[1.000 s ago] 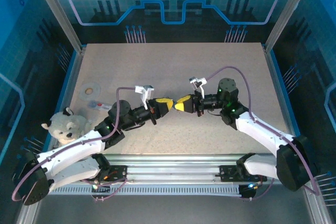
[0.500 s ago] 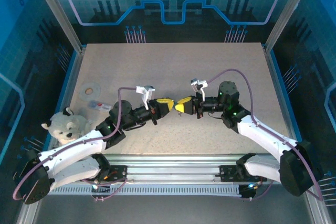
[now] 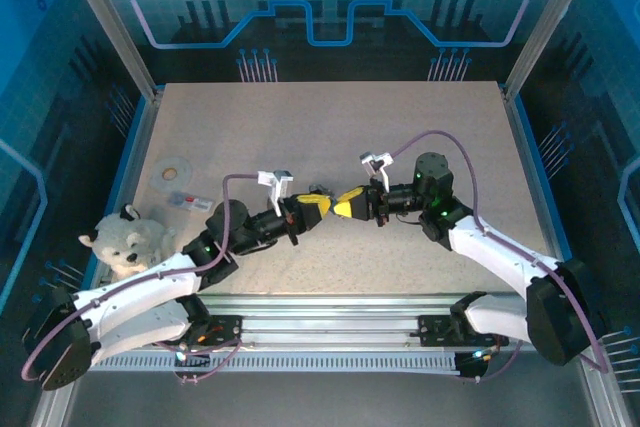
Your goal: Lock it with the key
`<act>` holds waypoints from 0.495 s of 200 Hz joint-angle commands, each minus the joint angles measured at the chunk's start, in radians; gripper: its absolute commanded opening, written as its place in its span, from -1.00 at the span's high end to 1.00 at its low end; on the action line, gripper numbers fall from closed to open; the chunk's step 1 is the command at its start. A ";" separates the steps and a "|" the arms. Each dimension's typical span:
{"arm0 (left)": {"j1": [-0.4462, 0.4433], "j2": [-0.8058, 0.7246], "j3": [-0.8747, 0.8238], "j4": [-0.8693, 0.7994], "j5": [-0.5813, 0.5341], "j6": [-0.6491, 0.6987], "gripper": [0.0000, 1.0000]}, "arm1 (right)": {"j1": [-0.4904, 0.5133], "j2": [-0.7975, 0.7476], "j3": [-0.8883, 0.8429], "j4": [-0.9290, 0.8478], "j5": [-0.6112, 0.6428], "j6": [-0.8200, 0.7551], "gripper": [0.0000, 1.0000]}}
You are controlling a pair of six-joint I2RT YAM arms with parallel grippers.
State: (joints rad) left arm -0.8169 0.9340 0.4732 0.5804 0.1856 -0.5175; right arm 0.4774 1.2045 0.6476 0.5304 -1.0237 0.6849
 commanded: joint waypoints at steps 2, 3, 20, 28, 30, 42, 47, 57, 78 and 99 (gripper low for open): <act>-0.118 -0.018 -0.032 -0.110 0.317 0.025 1.00 | -0.030 0.026 0.070 0.144 0.292 0.048 1.00; -0.118 -0.018 -0.032 -0.111 0.317 0.025 1.00 | -0.029 0.026 0.070 0.144 0.292 0.048 1.00; -0.115 -0.029 -0.033 -0.121 0.284 0.023 1.00 | -0.030 0.017 0.058 0.149 0.296 0.046 0.99; -0.111 -0.041 -0.040 -0.123 0.258 0.020 1.00 | -0.031 0.012 0.053 0.143 0.300 0.041 0.94; -0.111 -0.045 -0.040 -0.125 0.249 0.019 1.00 | -0.031 0.011 0.051 0.141 0.301 0.040 0.93; -0.104 -0.070 -0.052 -0.131 0.207 0.014 1.00 | -0.032 0.003 0.042 0.138 0.299 0.037 0.86; -0.102 -0.084 -0.056 -0.132 0.193 0.014 1.00 | -0.032 0.001 0.039 0.137 0.297 0.035 0.83; -0.098 -0.106 -0.065 -0.136 0.167 0.009 1.00 | -0.033 -0.004 0.031 0.139 0.293 0.034 0.82; -0.088 -0.126 -0.074 -0.142 0.136 0.001 1.00 | -0.033 -0.010 0.020 0.152 0.280 0.037 0.82; -0.082 -0.141 -0.088 -0.145 0.083 -0.013 1.00 | -0.033 -0.011 0.012 0.160 0.261 0.039 0.82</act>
State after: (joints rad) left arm -0.8520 0.8261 0.4210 0.5018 0.1478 -0.5247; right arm 0.4839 1.2037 0.6476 0.6029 -0.9981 0.7033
